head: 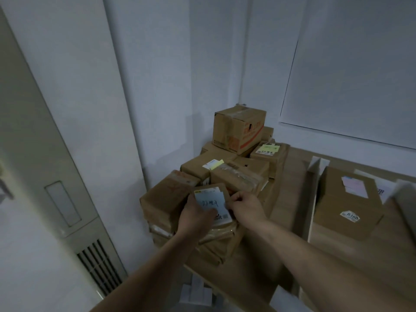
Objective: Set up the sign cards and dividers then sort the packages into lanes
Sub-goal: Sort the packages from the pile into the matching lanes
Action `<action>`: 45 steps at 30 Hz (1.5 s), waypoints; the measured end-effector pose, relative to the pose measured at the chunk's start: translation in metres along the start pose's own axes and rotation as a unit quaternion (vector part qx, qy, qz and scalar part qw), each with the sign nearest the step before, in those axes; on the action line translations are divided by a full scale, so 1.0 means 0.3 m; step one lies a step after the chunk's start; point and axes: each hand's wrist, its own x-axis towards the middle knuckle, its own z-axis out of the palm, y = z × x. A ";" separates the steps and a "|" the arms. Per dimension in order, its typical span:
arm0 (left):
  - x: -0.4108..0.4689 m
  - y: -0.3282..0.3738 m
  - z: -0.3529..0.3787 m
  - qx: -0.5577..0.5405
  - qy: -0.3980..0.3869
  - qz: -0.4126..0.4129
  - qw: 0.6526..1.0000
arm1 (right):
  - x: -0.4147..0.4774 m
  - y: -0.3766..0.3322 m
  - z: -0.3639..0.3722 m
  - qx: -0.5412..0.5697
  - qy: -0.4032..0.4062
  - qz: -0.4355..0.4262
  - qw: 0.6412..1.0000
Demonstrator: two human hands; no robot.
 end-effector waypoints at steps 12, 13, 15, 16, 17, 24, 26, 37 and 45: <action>-0.026 0.091 -0.054 -0.041 0.035 0.060 0.997 | -0.037 -0.085 -0.026 0.086 0.077 -0.050 0.992; -0.031 0.106 -0.048 -0.032 0.042 0.073 0.996 | -0.044 -0.088 -0.037 0.093 0.083 -0.053 0.991; -0.043 0.133 -0.031 -0.023 0.056 0.090 0.994 | -0.053 -0.085 -0.062 0.110 0.094 -0.061 0.988; -0.049 0.146 -0.022 -0.018 0.060 0.096 0.993 | -0.059 -0.083 -0.075 0.120 0.100 -0.065 0.986; -0.057 0.160 -0.011 -0.012 0.062 0.102 0.993 | -0.068 -0.081 -0.091 0.129 0.107 -0.068 0.984; -0.134 0.265 0.115 -0.035 0.027 0.177 0.983 | -0.134 -0.030 -0.258 0.191 0.148 -0.077 0.967; -0.163 0.303 0.165 -0.037 0.019 0.194 0.980 | -0.156 -0.001 -0.324 0.194 0.165 -0.078 0.964; -0.414 0.499 0.560 -0.067 -0.070 0.244 0.965 | -0.346 0.252 -0.758 0.208 0.250 -0.060 0.944; -0.705 0.641 0.901 -0.065 -0.140 0.268 0.951 | -0.554 0.506 -1.133 0.210 0.277 -0.061 0.936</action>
